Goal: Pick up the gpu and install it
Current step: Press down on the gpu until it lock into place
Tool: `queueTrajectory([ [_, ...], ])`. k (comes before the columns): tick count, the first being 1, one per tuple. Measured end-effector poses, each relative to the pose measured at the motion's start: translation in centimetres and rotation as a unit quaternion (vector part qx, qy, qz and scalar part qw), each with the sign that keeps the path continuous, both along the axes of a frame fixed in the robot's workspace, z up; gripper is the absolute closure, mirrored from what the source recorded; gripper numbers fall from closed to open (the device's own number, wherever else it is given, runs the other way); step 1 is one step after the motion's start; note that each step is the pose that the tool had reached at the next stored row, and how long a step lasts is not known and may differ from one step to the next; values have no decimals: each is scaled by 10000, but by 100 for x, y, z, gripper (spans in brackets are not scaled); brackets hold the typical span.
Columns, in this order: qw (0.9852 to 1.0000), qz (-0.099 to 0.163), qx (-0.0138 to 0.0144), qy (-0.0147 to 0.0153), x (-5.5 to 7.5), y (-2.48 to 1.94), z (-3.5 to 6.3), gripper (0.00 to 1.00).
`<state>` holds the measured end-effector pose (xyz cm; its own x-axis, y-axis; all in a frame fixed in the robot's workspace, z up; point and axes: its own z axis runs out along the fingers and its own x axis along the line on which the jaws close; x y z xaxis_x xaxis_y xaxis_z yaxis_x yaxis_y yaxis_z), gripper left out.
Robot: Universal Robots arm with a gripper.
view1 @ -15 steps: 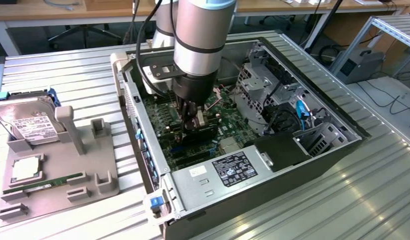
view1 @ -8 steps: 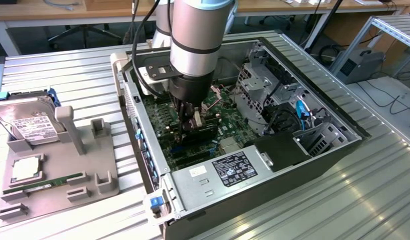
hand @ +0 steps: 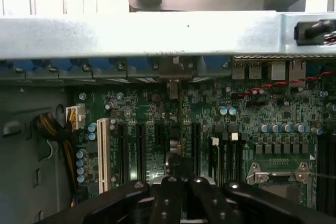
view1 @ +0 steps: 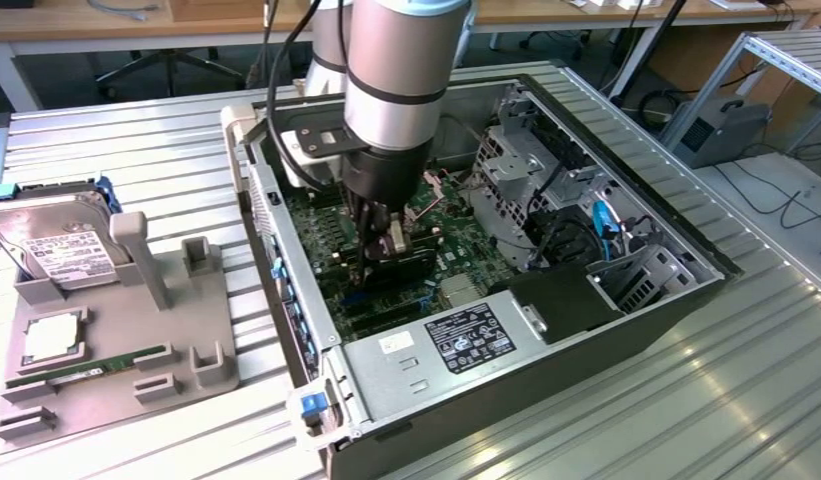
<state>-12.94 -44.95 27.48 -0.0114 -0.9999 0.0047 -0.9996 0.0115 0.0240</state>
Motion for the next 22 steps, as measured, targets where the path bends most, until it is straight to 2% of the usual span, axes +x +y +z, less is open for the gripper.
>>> queueTrajectory([
  [9, 10000, 0, 0, 73, 293, 0, 1, 89],
  [15, 10000, 0, 0, 91, 394, -1, 1, 89],
  [22, 10000, 0, 0, 93, 414, 0, 1, 89],
])
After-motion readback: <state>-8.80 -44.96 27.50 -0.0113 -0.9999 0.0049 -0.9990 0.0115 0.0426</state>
